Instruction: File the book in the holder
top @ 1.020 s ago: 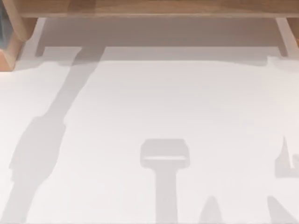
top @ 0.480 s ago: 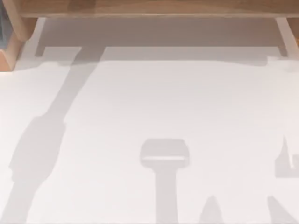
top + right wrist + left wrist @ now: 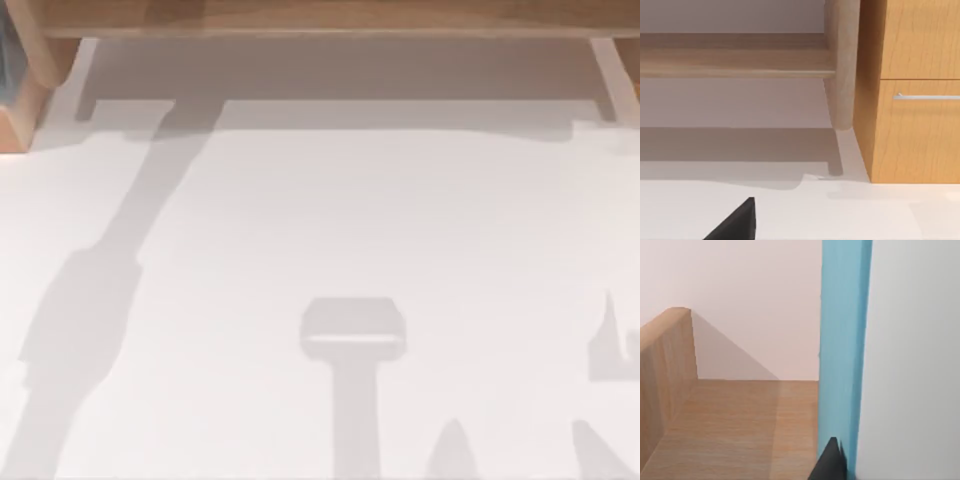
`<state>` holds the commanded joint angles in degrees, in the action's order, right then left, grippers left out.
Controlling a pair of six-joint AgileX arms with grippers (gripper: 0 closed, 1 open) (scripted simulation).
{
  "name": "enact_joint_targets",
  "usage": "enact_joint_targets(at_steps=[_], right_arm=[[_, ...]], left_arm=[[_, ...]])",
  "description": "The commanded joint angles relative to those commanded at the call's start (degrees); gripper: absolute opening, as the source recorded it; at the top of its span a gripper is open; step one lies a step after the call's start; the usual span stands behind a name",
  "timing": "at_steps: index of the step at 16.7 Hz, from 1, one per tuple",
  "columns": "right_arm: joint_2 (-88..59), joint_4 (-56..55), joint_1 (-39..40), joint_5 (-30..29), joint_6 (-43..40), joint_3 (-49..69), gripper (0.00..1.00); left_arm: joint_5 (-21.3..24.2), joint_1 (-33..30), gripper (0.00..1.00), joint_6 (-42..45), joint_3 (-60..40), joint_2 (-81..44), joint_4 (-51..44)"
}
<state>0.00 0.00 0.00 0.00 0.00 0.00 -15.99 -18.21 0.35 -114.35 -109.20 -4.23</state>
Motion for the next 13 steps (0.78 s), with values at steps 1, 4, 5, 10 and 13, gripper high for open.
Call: enact_joint_targets(at_steps=[1, 4, 5, 10, 13], right_arm=[[0.0, 0.0, 0.0, 0.0, 0.0, 0.0, 1.00], [0.0, 0.0, 0.0, 0.0, 0.0, 0.0, 1.00], [0.0, 0.0, 0.0, 0.0, 0.0, 0.0, 1.00], [0.0, 0.0, 0.0, 0.0, 0.0, 0.0, 1.00], [0.0, 0.0, 0.0, 0.0, 0.0, 0.0, 1.00]], left_arm=[[0.0, 0.0, 0.00, 0.0, 0.0, 0.0, 0.0], [0.0, -0.1, 0.00, 0.1, 0.0, 0.1, 0.0], [0.0, -0.1, 0.00, 0.1, -0.2, -0.1, -0.2], [0.0, -0.2, 0.00, 0.1, -5.3, -1.3, -3.8], [0.0, -0.2, 0.00, 0.1, -5.8, -1.5, -4.2]])
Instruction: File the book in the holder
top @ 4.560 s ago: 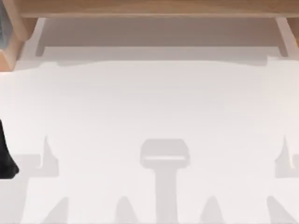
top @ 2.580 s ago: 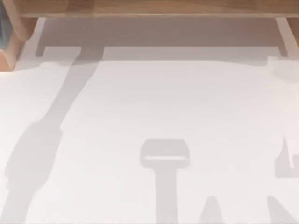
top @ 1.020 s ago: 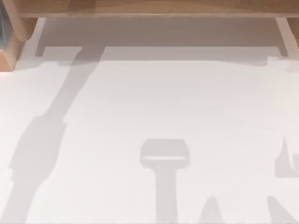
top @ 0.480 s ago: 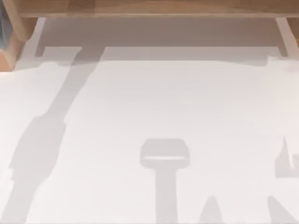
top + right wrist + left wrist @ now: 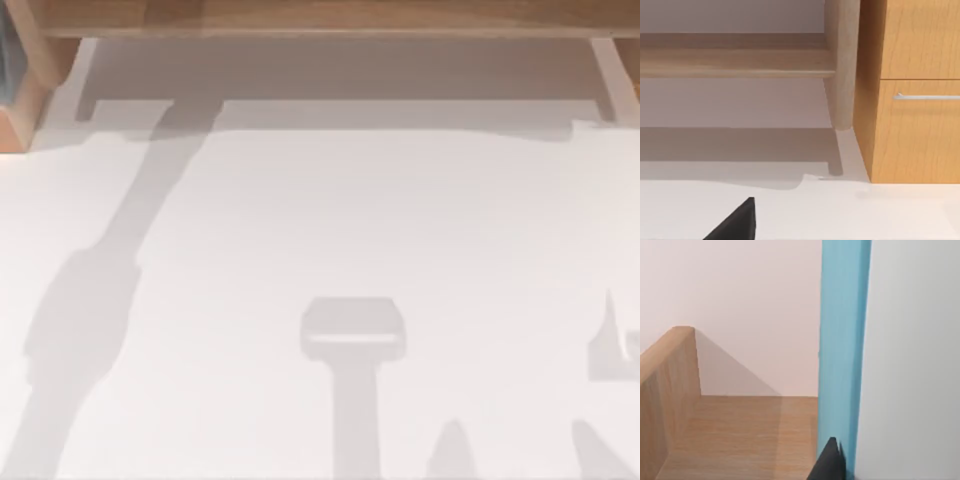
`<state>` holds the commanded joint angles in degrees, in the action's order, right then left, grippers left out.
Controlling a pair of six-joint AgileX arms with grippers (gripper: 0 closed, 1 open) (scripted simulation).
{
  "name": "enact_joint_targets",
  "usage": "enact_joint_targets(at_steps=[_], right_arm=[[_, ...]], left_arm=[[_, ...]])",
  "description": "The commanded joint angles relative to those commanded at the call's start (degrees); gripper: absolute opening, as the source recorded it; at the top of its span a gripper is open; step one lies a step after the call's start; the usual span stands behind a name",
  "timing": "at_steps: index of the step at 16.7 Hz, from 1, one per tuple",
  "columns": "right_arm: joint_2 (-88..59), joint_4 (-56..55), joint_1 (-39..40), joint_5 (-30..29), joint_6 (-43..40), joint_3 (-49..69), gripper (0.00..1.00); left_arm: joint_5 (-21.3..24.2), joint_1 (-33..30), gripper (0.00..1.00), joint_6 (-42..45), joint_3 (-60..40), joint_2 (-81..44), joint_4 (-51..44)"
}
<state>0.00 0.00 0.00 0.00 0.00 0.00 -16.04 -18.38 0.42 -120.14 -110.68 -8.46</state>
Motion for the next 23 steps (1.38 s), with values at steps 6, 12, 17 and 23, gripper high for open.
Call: enact_joint_targets(at_steps=[6, 12, 17, 23], right_arm=[[0.0, 0.0, 0.0, 0.0, 0.0, 0.0, 1.00], [0.0, 0.0, 0.0, 0.0, 0.0, 0.0, 1.00], [0.0, 0.0, 0.0, 0.0, 0.0, 0.0, 1.00], [0.0, 0.0, 0.0, 0.0, 0.0, 0.0, 1.00]], left_arm=[[0.0, 0.9, 0.00, 2.8, 0.6, 2.5, 1.7], [0.9, 6.9, 0.00, 15.7, 5.2, 10.9, 7.8], [2.0, 14.0, 0.00, 30.7, 10.1, 19.1, 14.8], [5.2, 21.4, 0.00, 50.0, 16.6, 26.0, 24.3]])
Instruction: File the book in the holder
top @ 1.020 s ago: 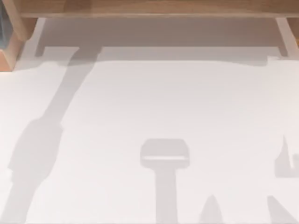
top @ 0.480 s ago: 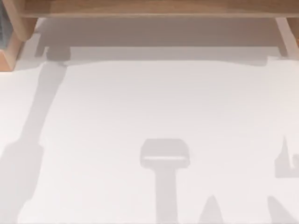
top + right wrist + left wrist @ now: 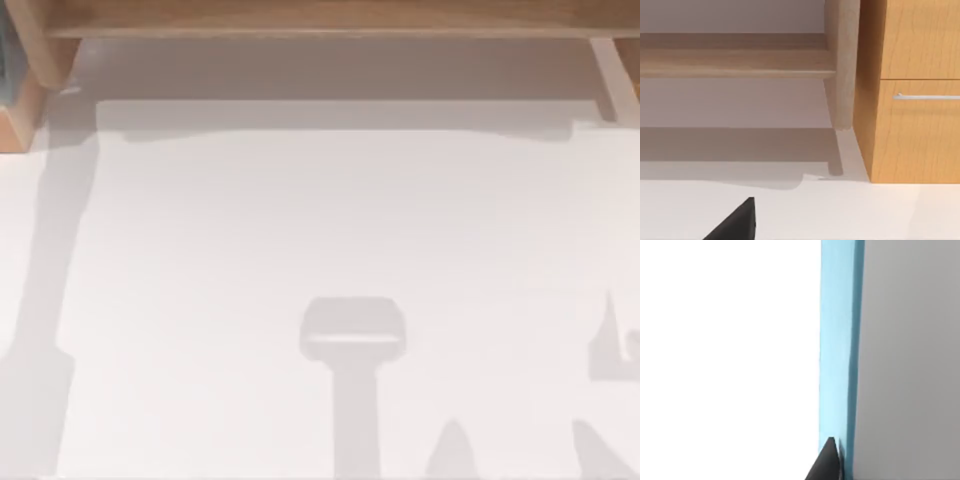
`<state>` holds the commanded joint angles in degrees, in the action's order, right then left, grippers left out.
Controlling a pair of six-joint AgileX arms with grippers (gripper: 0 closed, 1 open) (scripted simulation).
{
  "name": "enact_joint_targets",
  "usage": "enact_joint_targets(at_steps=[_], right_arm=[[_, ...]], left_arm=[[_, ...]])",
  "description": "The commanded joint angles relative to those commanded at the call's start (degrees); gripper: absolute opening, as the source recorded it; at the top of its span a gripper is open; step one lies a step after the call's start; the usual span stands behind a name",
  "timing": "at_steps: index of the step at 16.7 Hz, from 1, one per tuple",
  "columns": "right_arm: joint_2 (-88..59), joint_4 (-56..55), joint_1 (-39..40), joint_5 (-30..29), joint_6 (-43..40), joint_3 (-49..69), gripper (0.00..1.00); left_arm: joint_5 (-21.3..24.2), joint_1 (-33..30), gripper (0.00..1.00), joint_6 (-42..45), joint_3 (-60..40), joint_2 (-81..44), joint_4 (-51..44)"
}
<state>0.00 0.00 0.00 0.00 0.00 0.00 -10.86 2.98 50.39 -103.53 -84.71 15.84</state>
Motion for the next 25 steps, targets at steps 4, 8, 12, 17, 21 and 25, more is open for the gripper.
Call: enact_joint_targets(at_steps=[4, 8, 12, 17, 21, 25], right_arm=[[0.0, 0.0, 0.0, 0.0, 0.0, 0.0, 1.00], [0.0, 0.0, 0.0, 0.0, 0.0, 0.0, 1.00], [0.0, 0.0, 0.0, 0.0, 0.0, 0.0, 1.00], [0.0, 0.0, 0.0, 0.0, 0.0, 0.0, 1.00], [0.0, 0.0, 0.0, 0.0, 0.0, 0.0, 1.00], [0.0, 0.0, 0.0, 0.0, 0.0, 0.0, 1.00]], left_arm=[[5.0, 4.6, 0.00, 12.1, 7.4, 2.6, 5.6], [11.8, 10.4, 0.00, 22.4, 18.2, 4.6, 10.0], [18.8, 18.5, 0.00, 31.0, 31.1, 4.3, 12.6], [26.9, 29.9, 0.00, 39.5, 46.8, -1.2, 13.9], [32.8, 35.0, 0.00, 44.6, 55.0, -8.7, 15.2], [37.7, 32.4, 0.00, 47.7, 54.8, -16.9, 18.4]])
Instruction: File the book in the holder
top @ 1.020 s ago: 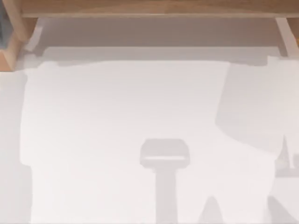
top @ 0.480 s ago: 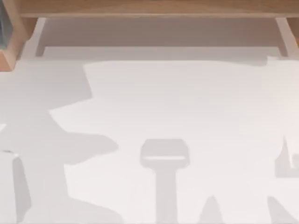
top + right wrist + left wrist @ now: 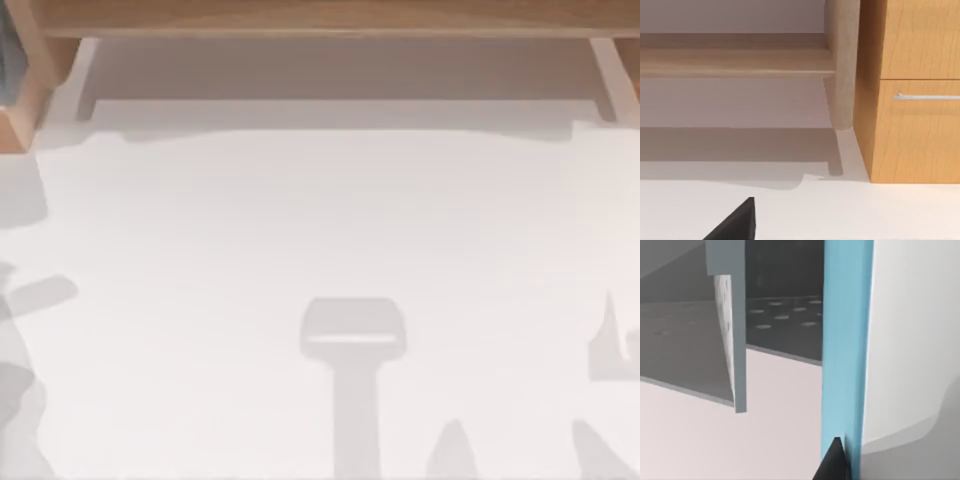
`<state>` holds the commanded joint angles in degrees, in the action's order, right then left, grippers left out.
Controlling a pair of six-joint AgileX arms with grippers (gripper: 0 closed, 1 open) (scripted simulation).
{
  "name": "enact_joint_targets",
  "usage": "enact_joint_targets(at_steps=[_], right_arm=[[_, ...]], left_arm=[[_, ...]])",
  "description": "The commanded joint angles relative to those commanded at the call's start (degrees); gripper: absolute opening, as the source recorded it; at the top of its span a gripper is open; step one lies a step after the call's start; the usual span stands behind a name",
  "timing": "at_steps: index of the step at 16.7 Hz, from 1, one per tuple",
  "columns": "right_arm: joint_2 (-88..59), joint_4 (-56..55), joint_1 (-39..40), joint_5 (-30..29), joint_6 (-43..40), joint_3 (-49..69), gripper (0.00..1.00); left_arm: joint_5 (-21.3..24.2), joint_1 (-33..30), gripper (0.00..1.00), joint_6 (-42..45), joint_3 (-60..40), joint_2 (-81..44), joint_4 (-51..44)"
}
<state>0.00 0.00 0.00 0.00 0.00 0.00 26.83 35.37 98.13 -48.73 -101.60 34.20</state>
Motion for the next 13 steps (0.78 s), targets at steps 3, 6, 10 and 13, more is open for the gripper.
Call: enact_joint_targets(at_steps=[3, 6, 10, 13], right_arm=[[0.0, 0.0, 0.0, 0.0, 0.0, 0.0, 1.00], [0.0, 0.0, 0.0, 0.0, 0.0, 0.0, 1.00], [0.0, 0.0, 0.0, 0.0, 0.0, 0.0, 1.00], [0.0, 0.0, 0.0, 0.0, 0.0, 0.0, 1.00]], left_arm=[[2.6, -4.4, 0.00, 1.1, -3.3, -4.9, 2.5], [3.6, -6.5, 0.00, 1.4, -4.8, -7.4, 3.3], [3.6, -6.5, 0.00, 1.4, -4.8, -7.4, 3.3], [3.3, -6.6, 0.00, 1.4, -5.5, -7.8, 3.3]])
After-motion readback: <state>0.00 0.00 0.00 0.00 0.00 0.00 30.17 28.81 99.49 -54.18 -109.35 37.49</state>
